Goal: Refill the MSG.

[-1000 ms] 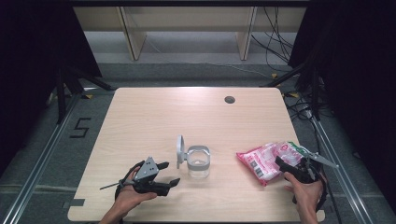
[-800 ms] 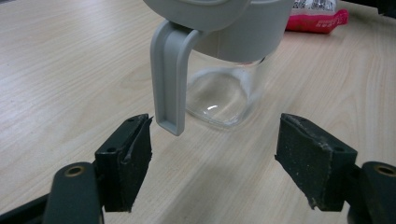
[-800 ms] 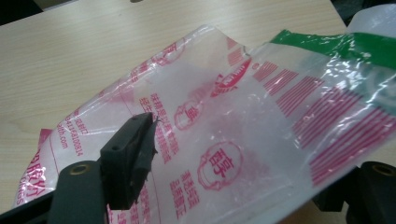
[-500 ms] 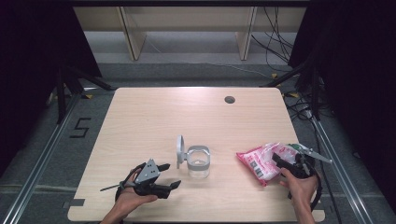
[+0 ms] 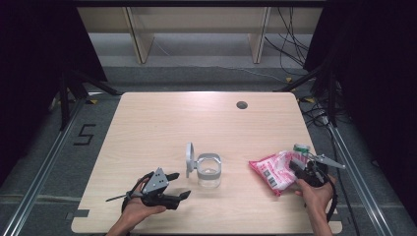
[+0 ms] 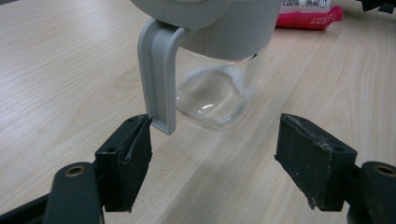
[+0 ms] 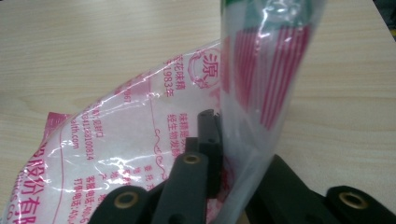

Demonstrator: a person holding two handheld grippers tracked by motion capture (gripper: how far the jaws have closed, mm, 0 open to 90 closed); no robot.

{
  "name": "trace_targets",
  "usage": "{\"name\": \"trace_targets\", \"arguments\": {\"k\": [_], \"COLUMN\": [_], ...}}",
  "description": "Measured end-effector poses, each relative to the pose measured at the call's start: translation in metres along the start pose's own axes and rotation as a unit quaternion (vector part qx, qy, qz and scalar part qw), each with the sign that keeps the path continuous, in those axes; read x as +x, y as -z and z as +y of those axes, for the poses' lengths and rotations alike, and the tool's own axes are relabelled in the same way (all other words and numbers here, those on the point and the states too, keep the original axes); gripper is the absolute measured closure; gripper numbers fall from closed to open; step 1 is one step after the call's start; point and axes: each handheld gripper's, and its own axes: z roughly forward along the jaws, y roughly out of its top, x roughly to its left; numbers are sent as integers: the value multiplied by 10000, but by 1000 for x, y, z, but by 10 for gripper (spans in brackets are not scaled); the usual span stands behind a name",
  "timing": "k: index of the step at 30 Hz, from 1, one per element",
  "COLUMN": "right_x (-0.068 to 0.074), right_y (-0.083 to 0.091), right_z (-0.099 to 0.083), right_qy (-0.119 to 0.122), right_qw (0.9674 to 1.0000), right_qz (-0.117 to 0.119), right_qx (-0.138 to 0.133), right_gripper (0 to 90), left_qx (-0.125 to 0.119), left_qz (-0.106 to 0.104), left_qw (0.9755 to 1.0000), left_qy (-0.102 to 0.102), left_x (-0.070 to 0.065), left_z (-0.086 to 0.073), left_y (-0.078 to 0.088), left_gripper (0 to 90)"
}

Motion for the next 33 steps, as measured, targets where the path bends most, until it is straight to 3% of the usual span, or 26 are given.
{"name": "trace_targets", "arguments": {"k": [3, 4, 5, 6, 7, 8, 9, 10, 12, 13, 14, 15, 16, 18, 19, 20, 22, 24, 25, 26, 27, 28, 29, 30, 33], "right_x": [2, 9, 9, 7, 13, 11, 16, 15, 21, 24, 29, 33, 35, 40, 41, 43, 47, 50, 53, 52, 59, 59, 65, 67, 79], "right_y": [-1, 2, 2, 2, 4, 4, 6, 8, 15, 19, 21, 22, 24, 27, 29, 29, 33, 35, 37, 37, 40, 39, 41, 42, 47], "right_z": [2, 4, 4, 5, 7, 9, 9, 12, 15, 19, 19, 20, 22, 23, 24, 25, 26, 29, 30, 31, 31, 33, 33, 35, 39], "right_qy": [126, -70, -70, 229, 94, 394, 287, 550, 514, 581, 490, 548, 779, 780, 820, 806, 815, 931, 881, 1010, 853, 1106, 1078, 1236, 1354], "right_qw": [9999, 9997, 9997, 9994, 9996, 9986, 9989, 9975, 9970, 9952, 9954, 9945, 9927, 9912, 9911, 9895, 9894, 9871, 9879, 9851, 9872, 9829, 9842, 9813, 9806], "right_qz": [-25, 94, 94, 87, 122, 139, 103, 112, 171, 430, 403, 432, 468, 594, 643, 668, 749, 818, 839, 950, 927, 995, 937, 996, 1007], "right_qx": [-103, -198, -198, -261, -248, -309, -358, -434, -545, -662, -712, -777, -788, -892, -826, -998, -940, -1011, -957, -1015, -977, -1082, -1049, -1088, -998], "right_gripper": [900, 900, 900, 900, 900, 900, 900, 900, 900, 900, 900, 900, 900, 900, 900, 900, 900, 900, 900, 900, 900, 900, 900, 900, 900], "left_qx": [-34, -59, -59, -90, -93, -99, -104, -90, -93, -64, -56, -71, -61, 9, -75, -49, -50, -42, -53, -43, -33, -38, -10, -44, -10], "left_qz": [-29, -22, -22, -62, -58, -63, -63, -45, -92, -107, -103, -118, -133, -109, -141, -115, -124, -168, -151, -162, -145, -83, -112, -124, -135], "left_qw": [10000, 10000, 10000, 9999, 9999, 9999, 9999, 9999, 9999, 9999, 9999, 9999, 9999, 9999, 9999, 9999, 9999, 9998, 9999, 9999, 9999, 9999, 9999, 9999, 9998], "left_qy": [40, -59, -59, 73, 68, 77, 62, 57, 51, 33, 19, 19, 14, -63, 33, 14, 4, 16, 17, -6, -33, -67, -120, -91, -160], "left_x": [0, 1, 1, 0, 0, -1, -1, -2, -2, -2, -3, -4, -5, -4, -6, -7, -7, -8, -8, -9, -10, -11, -12, -13, -17], "left_z": [0, 1, 1, 0, 0, 0, 0, 1, 1, 1, 1, 1, 1, 1, 1, 1, 1, 0, 0, 0, 0, 0, 0, 0, 0], "left_y": [0, 0, 0, 0, 0, 0, 0, 1, 0, 0, 0, -1, -1, -1, -2, -1, -2, -3, -3, -3, -3, -3, -4, -4, -5], "left_gripper": [261, 260, 260, 260, 260, 260, 260, 260, 259, 259, 259, 259, 259, 259, 259, 259, 258, 258, 258, 258, 258, 259, 259, 259, 259]}}
